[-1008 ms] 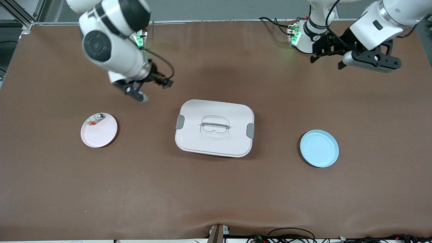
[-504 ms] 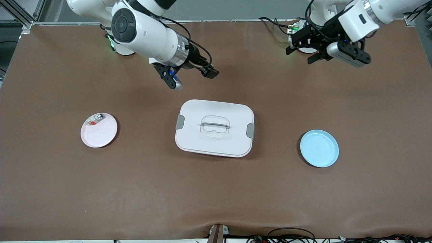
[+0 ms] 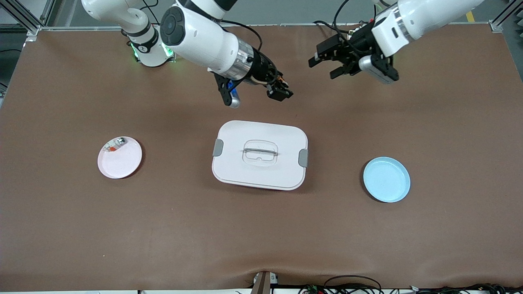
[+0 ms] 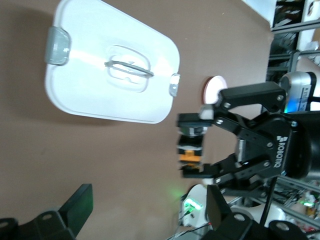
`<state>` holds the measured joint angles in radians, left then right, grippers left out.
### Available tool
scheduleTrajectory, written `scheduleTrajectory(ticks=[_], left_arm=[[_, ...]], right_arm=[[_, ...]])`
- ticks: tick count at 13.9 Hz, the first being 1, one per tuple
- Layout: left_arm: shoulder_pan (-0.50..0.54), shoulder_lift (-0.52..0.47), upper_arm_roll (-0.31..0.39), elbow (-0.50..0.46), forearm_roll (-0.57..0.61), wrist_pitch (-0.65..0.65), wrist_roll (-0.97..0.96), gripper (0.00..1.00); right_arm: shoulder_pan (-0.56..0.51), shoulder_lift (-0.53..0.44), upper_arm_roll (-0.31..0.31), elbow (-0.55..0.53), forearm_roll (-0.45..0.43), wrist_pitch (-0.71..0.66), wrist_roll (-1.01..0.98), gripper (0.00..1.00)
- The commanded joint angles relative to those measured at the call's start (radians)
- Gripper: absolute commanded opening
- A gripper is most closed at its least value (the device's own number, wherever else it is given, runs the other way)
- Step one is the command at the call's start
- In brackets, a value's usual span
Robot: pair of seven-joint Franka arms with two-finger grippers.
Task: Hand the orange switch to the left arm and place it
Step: 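Carry the switch over the box with the right gripper while the left gripper approaches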
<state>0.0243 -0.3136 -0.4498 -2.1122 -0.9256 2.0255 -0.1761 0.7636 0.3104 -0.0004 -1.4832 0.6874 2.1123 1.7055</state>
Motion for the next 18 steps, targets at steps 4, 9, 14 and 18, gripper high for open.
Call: scheduleTrajectory(ticks=[4,9,14,18], left_arm=[[0.008,-0.024,-0.073,-0.083,-0.139,0.128,0.067,0.89],[0.016,-0.018,-0.072,-0.126,-0.216,0.145,0.21,0.76],[0.006,0.027,-0.076,-0.126,-0.249,0.248,0.239,0.68],[0.006,0.068,-0.124,-0.121,-0.314,0.332,0.268,0.65]], right_arm=[[0.043,0.075,-0.015,0.08,0.023,0.049,0.068,0.21],[0.045,0.082,-0.016,0.08,0.021,0.049,0.066,0.21],[0.045,0.085,-0.016,0.084,0.021,0.049,0.066,0.21],[0.045,0.088,-0.016,0.084,0.02,0.049,0.066,0.21]])
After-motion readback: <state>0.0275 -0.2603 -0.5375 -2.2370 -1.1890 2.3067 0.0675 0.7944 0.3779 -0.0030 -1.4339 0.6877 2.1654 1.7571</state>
